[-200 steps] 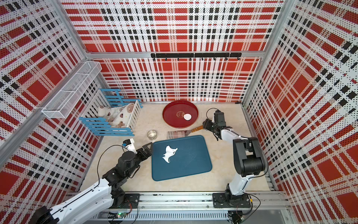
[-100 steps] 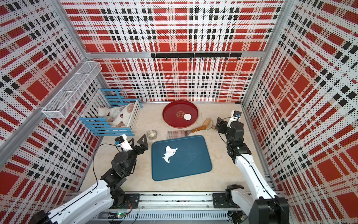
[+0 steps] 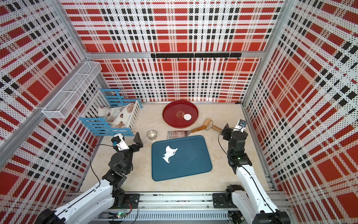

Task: Roll out the dumpling wrappers from the dough
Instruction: Reset both arms

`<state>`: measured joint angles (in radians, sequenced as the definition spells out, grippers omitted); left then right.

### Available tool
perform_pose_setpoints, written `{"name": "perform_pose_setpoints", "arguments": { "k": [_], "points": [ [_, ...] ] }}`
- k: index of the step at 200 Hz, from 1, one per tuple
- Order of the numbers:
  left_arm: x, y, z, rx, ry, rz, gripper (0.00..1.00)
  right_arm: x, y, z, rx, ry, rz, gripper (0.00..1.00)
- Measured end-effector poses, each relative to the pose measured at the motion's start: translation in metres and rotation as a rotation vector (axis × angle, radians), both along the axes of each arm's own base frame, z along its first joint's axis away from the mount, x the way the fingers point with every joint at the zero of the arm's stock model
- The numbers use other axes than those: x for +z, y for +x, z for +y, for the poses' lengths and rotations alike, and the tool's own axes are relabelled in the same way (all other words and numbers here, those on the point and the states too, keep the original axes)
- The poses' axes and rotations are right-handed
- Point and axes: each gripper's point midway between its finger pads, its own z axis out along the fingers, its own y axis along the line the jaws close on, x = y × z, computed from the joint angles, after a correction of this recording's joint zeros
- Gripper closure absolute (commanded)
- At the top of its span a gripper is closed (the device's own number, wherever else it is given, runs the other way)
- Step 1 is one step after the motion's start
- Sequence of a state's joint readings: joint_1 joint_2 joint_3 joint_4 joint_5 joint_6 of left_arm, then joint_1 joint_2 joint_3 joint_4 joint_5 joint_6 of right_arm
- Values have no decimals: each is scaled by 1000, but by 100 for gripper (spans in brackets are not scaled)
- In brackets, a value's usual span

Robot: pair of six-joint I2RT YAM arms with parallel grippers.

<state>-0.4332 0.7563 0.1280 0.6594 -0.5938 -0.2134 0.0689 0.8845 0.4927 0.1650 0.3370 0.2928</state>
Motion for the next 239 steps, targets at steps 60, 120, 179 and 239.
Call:
{"name": "perform_pose_setpoints", "arguments": {
  "k": [60, 120, 179, 239],
  "points": [
    [-7, 7, 45, 109, 76, -3, 1, -37, 12, 13, 88, -53, 53, 12],
    [-45, 33, 77, 123, 104, 88, 0, -44, 15, 23, 155, -83, 5, 11],
    [-75, 70, 53, 21, 191, 136, 1, -49, 20, 28, 185, -122, -15, 11],
    [-64, 81, 59, 45, 189, 98, 1, -71, 32, 27, 188, -163, 27, 11]
  ]
}}
